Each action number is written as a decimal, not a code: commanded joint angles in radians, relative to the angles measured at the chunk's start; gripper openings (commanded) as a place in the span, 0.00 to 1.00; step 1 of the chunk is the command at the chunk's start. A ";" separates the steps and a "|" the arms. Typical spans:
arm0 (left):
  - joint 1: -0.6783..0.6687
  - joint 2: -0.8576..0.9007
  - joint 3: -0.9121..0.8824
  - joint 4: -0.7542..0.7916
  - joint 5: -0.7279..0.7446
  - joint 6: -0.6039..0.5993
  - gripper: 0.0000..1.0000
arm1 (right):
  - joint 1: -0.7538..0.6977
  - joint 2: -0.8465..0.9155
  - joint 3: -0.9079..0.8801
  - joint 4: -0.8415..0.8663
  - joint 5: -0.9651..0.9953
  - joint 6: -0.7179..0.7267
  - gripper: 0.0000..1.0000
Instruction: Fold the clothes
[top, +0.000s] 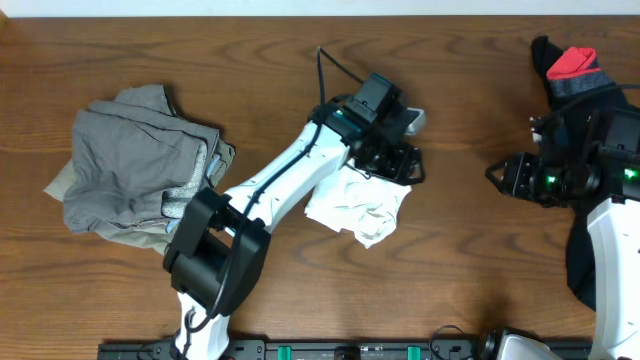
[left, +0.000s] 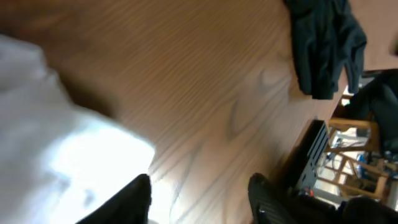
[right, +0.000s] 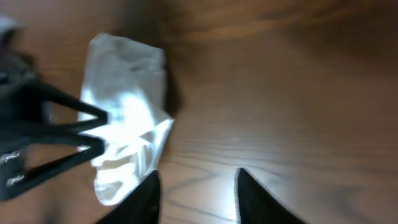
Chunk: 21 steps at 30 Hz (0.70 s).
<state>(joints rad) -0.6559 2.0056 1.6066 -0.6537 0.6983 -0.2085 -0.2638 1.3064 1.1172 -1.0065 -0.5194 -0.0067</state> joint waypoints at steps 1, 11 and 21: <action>0.079 -0.055 0.019 -0.050 -0.056 0.007 0.48 | 0.041 -0.006 0.014 0.003 -0.159 -0.069 0.38; 0.378 -0.218 0.019 -0.193 -0.090 0.049 0.48 | 0.449 0.050 0.013 0.152 0.165 0.241 0.60; 0.467 -0.315 0.019 -0.360 -0.231 0.157 0.49 | 0.747 0.325 0.013 0.310 0.448 0.552 0.64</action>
<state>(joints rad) -0.1890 1.7248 1.6077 -0.9939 0.5442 -0.1093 0.4408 1.5723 1.1175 -0.7185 -0.1944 0.4137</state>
